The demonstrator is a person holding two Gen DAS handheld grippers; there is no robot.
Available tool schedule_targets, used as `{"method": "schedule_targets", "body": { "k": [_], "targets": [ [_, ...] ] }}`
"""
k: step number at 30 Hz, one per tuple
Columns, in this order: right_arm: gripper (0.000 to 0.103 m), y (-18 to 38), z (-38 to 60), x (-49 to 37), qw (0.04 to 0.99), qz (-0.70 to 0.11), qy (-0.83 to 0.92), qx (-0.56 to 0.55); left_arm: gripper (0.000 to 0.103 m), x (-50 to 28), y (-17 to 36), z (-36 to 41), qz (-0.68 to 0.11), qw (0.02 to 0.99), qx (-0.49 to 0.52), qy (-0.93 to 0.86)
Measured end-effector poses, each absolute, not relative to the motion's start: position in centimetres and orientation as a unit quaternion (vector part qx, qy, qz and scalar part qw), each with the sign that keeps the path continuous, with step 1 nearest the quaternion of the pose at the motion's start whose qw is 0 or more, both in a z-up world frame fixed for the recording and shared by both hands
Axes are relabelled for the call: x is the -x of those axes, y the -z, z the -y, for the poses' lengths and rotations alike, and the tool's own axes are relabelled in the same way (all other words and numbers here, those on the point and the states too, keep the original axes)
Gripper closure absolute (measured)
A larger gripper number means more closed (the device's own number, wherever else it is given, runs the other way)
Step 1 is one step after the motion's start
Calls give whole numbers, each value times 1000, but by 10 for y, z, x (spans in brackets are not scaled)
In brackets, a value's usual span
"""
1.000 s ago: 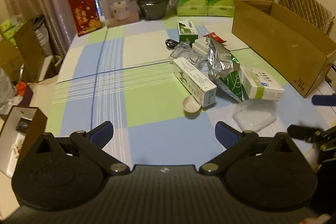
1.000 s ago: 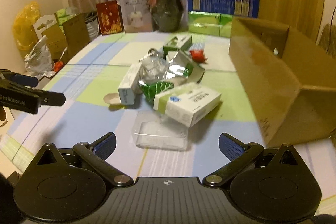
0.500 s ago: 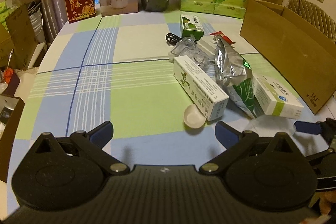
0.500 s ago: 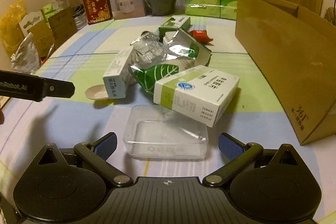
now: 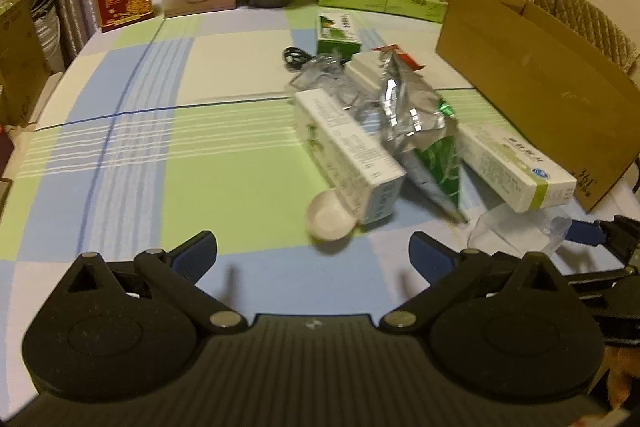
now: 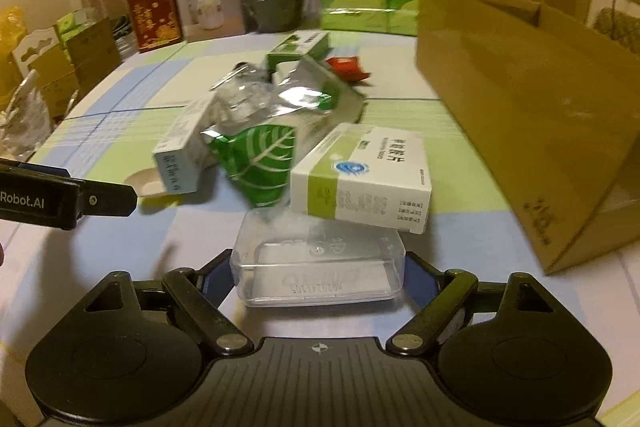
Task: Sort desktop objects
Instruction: 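Reach the left tool to the long white medicine box and close on it, then lift the white box with the left tool and carry it toward the cardboard box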
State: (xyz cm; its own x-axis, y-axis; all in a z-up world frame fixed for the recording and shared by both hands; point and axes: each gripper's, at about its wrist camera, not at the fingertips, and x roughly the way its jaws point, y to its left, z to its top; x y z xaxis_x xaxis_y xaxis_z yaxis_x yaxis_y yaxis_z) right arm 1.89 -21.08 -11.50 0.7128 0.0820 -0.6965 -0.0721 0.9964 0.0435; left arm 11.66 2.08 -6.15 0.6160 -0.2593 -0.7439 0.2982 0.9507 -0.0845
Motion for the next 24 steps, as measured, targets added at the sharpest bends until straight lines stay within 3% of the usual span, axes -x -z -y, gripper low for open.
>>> {"method": "schedule_targets", "body": {
  "k": [4,12,17,24],
  "targets": [
    [20,112,220,-20,929,-368,-29,-10,18,-124,60,-5,-405,901,-8,157],
    [20,107,229,-29,933,-357,-24,-28,37,-134,63,20,-383,910,-22,157],
    [20,107,234,-35,933,-357,-21,-39,67,-144,66,28,-377,913,-34,150],
    [20,104,232,-31,932,-358,-29,-40,78,-132,57,30,-367,918,-54,143]
  ]
}}
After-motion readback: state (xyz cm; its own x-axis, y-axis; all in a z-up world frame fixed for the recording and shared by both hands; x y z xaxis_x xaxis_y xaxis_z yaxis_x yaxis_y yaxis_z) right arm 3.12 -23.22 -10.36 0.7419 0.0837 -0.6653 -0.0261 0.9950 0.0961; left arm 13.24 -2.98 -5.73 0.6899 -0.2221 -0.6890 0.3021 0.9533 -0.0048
